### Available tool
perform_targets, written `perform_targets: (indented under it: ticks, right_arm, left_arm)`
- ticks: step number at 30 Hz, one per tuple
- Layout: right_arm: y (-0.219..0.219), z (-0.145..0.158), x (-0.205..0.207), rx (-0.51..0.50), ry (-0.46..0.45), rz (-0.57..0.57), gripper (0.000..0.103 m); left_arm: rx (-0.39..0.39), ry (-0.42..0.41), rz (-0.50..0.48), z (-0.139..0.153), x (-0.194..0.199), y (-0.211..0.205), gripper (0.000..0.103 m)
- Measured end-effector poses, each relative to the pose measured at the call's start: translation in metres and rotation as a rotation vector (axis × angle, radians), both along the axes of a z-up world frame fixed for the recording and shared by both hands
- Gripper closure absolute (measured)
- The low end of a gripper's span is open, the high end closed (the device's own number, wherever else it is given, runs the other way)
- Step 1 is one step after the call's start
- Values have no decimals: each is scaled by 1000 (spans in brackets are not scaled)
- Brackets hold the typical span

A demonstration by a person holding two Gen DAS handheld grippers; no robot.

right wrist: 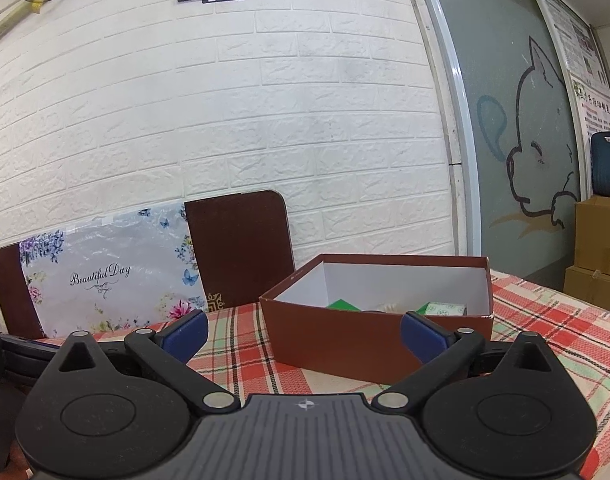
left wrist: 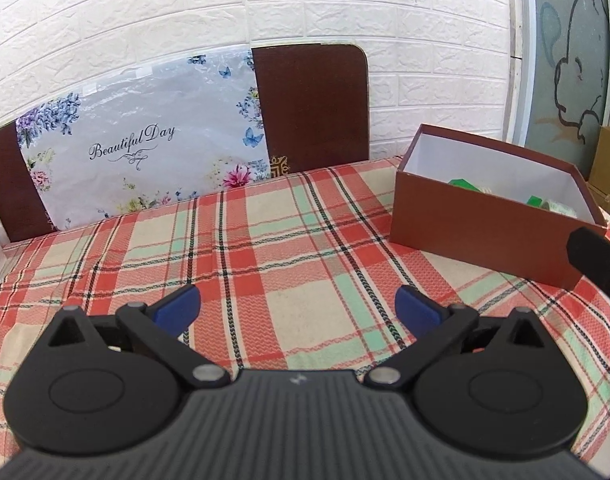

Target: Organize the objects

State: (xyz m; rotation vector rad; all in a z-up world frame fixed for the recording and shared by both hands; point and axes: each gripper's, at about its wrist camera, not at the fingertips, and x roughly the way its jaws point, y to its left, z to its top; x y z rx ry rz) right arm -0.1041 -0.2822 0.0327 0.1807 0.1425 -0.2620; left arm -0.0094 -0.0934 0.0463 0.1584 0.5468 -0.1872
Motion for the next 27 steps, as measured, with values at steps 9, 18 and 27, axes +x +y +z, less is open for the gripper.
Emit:
perform_targets:
  ticks: [9, 18, 27]
  right_arm:
    - [-6, -1, 1, 2, 4, -7, 2]
    - [-11, -5, 1, 8, 11, -13, 2]
    - [-17, -7, 3, 12, 23, -4, 2]
  left_arm:
    - [40, -76, 32, 7, -10, -7, 0]
    - [35, -46, 4, 15, -14, -12, 0]
    - [54, -42, -7, 16, -19, -16, 0]
